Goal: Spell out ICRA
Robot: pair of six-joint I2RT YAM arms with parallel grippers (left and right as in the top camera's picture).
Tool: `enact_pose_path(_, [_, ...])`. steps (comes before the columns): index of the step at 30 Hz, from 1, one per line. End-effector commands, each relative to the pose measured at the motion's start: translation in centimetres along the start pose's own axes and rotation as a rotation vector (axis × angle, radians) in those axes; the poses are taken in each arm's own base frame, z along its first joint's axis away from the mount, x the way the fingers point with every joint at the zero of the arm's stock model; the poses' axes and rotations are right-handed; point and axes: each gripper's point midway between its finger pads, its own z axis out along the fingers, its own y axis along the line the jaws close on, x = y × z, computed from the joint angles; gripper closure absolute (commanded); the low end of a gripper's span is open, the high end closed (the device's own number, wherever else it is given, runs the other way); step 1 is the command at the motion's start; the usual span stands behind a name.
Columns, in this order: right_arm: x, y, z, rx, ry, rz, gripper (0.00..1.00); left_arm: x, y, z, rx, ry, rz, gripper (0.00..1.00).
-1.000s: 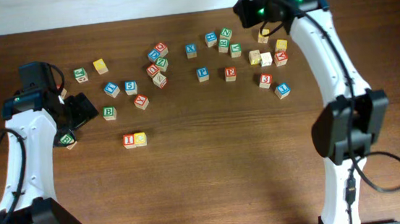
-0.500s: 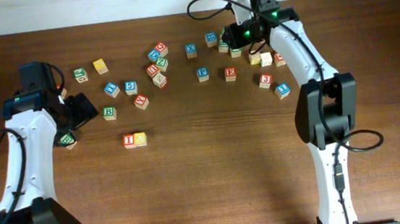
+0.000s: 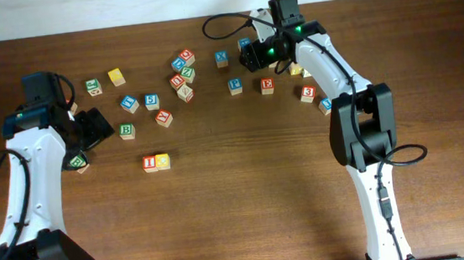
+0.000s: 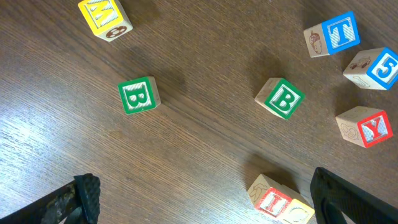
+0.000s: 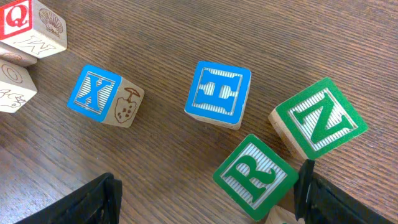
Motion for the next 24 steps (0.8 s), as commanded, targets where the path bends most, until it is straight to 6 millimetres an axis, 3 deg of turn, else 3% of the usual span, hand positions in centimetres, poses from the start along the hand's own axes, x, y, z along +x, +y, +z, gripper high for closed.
enact_pose_path(1, [0.2,0.5,0.3,0.0,0.014,-0.008,0.19,-0.1,0.0,-0.2,0.007,-0.002,-0.009,0.01])
enact_pose_path(8, [2.0,2.2,0.6,-0.02,0.094,-0.005,0.18,-0.1,0.0,-0.2,0.007,-0.002,-0.009,0.01])
enact_pose_path(14, [1.1,-0.5,0.4,0.12,0.062,-0.019,0.09,-0.1,0.0,-0.2,0.007,-0.002,-0.009,0.01])
enact_pose_path(20, [-0.7,-0.5,0.5,0.128,-0.006,-0.04,0.02,-0.1,0.0,-0.2,0.007,-0.002,-0.009,0.01])
enact_pose_path(24, [-0.7,0.4,0.6,0.075,-0.009,-0.04,0.02,-0.1,0.0,-0.2,0.007,-0.002,-0.009,0.01])
